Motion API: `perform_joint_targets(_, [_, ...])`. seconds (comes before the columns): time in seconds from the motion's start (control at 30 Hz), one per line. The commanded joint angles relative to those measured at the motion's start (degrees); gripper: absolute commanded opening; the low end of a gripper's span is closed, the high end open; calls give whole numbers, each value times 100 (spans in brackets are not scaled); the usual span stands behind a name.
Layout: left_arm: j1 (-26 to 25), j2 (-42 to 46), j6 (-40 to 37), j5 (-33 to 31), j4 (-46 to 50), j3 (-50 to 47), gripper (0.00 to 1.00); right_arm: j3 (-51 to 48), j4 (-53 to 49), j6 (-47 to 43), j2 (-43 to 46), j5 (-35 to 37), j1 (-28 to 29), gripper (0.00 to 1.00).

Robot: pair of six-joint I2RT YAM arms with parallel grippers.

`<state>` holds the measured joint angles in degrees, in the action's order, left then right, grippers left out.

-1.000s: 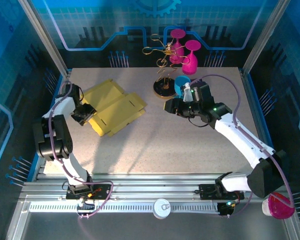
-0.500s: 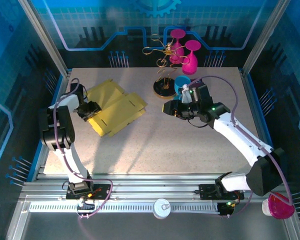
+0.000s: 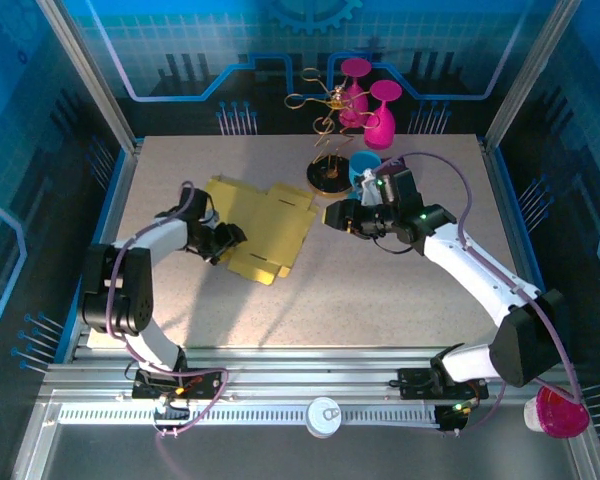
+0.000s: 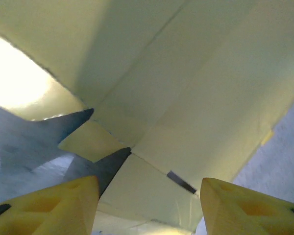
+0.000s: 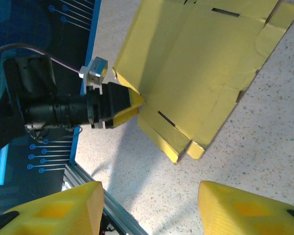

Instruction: Fold the paper box

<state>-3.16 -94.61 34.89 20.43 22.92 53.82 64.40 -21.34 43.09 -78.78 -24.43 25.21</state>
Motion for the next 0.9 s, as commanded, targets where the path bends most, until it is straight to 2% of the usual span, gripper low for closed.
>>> perform_joint_targets(0.0, [-240,169,655,338,-402,-310,57,-205,108,109,80,-193,-163,54])
perform_joint_targets(0.1, [-247,326,746,472,-676,-666,55,-334,121,106,195,-216,-254,54])
perform_joint_targets(0.33, [-247,340,310,632,-950,-970,50,-575,121,125,436,-279,-351,54])
perform_joint_targets(0.6, [-251,171,253,996,-1721,-1327,38,-739,57,181,652,-273,-350,54])
perform_joint_targets(0.77, [-255,418,423,1109,-1998,-1493,25,-838,7,206,775,-203,-352,54])
perform_joint_targets(0.87, [-264,618,555,1101,-1977,-1506,13,-877,24,244,792,-153,-355,54])
